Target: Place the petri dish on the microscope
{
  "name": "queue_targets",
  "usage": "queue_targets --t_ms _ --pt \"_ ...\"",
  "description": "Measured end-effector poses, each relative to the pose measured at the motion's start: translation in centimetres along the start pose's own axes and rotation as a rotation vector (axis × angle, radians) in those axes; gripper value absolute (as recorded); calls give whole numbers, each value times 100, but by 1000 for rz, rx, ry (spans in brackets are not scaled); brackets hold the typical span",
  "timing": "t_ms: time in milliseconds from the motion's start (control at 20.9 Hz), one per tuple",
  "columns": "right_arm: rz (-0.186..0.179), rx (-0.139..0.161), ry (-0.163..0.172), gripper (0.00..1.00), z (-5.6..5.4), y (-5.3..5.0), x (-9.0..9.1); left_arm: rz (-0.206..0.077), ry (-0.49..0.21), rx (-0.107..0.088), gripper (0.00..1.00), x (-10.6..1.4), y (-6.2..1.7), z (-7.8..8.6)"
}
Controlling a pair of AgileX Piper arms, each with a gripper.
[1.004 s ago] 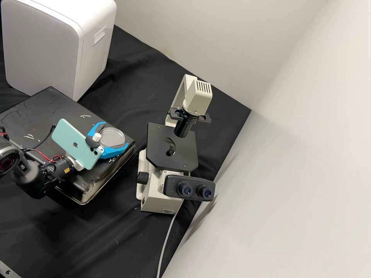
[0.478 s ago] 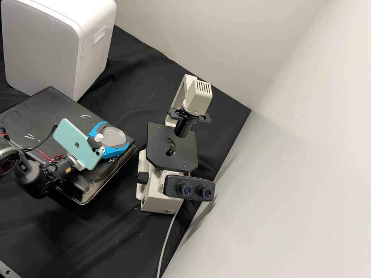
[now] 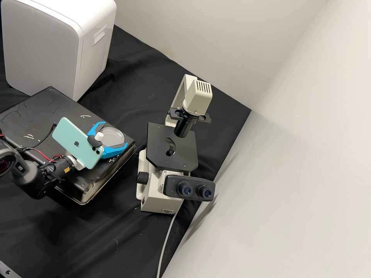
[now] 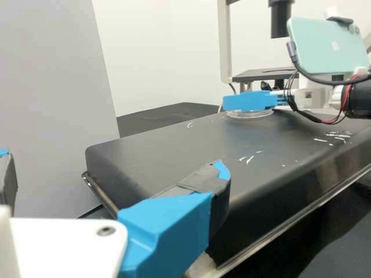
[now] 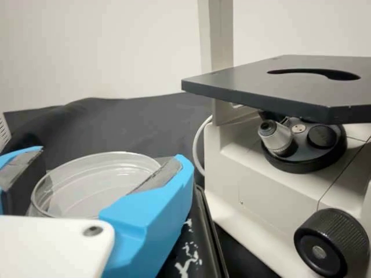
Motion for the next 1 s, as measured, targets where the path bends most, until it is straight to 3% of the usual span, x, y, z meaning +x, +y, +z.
queue_targets --t_ms 287,478,669,1004 --pt "15 -8 0 0 -10 97 -105 -10 2 1 100 6 -17 -2" --pt "70 10 5 0 -27 262 -158 -11 2 1 100 6 -19 -3" --pt "102 16 -3 0 -1 356 -226 -11 2 1 100 6 -19 -3" --pt "144 26 38 0 -50 525 -321 -11 2 1 100 6 -19 -3"
